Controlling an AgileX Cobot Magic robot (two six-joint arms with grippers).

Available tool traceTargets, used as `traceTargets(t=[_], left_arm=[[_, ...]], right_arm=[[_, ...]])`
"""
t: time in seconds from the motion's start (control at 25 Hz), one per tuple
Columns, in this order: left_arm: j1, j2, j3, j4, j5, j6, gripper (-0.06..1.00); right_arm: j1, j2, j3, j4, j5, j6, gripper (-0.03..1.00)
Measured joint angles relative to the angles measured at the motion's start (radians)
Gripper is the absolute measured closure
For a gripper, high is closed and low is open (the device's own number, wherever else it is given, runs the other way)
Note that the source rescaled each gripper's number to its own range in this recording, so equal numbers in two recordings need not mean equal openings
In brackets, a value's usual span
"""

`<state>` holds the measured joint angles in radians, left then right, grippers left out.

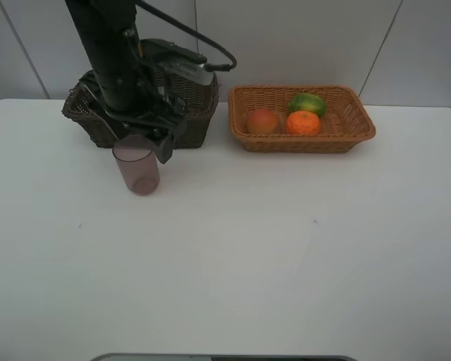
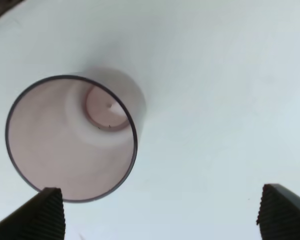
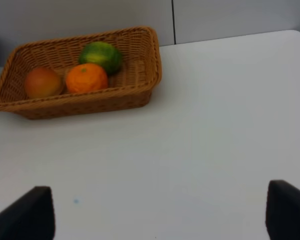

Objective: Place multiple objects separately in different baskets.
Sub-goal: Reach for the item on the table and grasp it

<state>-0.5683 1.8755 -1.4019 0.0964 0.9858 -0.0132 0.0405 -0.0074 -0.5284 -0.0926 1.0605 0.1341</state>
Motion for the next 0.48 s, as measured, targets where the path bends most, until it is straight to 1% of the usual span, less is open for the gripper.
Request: traceTargets(t=[0.48], left_arm=[[0.0, 0.113, 0.0, 0.018, -0.042, 0.029, -0.05]], right_arm=[[0.0, 0.0, 0.0, 0.0, 0.0, 0.0, 0.14]])
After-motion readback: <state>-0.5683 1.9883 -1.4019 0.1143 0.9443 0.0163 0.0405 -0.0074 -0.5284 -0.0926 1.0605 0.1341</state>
